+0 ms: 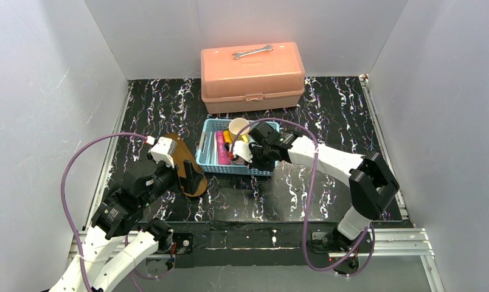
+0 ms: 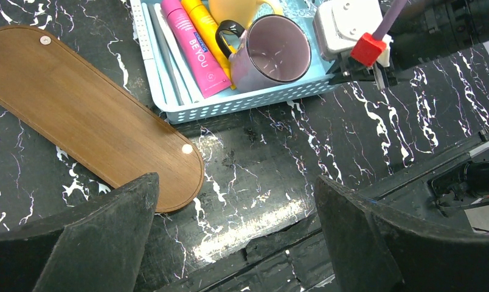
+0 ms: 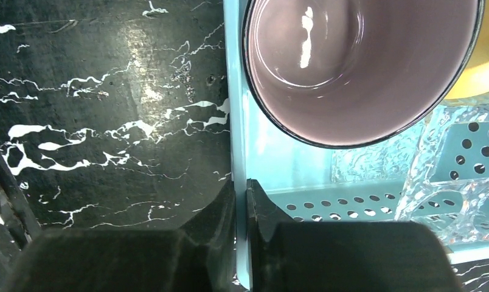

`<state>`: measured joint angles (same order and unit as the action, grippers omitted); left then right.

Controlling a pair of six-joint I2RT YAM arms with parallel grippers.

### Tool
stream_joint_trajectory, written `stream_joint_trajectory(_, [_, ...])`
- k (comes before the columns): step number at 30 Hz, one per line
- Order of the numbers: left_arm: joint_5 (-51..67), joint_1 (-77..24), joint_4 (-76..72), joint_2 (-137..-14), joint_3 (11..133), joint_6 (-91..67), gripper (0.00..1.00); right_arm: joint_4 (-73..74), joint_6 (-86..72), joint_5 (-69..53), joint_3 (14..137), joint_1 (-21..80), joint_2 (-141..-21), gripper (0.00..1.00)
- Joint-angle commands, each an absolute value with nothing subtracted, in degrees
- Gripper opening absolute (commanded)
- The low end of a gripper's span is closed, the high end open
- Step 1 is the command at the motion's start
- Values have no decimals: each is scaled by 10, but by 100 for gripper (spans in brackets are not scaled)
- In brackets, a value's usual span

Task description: Prepare toiletry sets of a toothbrush and toothpaste on the tray

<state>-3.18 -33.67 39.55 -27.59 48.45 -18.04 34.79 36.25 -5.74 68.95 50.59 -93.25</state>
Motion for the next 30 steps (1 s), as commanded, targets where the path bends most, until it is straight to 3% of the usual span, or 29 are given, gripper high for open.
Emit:
stream_joint_trajectory(1, [-31,-338,403,-276,484,-179,99,335,405,-68,741,478,-947,1])
stream_joint_trajectory(30, [-26,-338,402,-276,485,-178,100,296,403,-85,799,353,-1020,1])
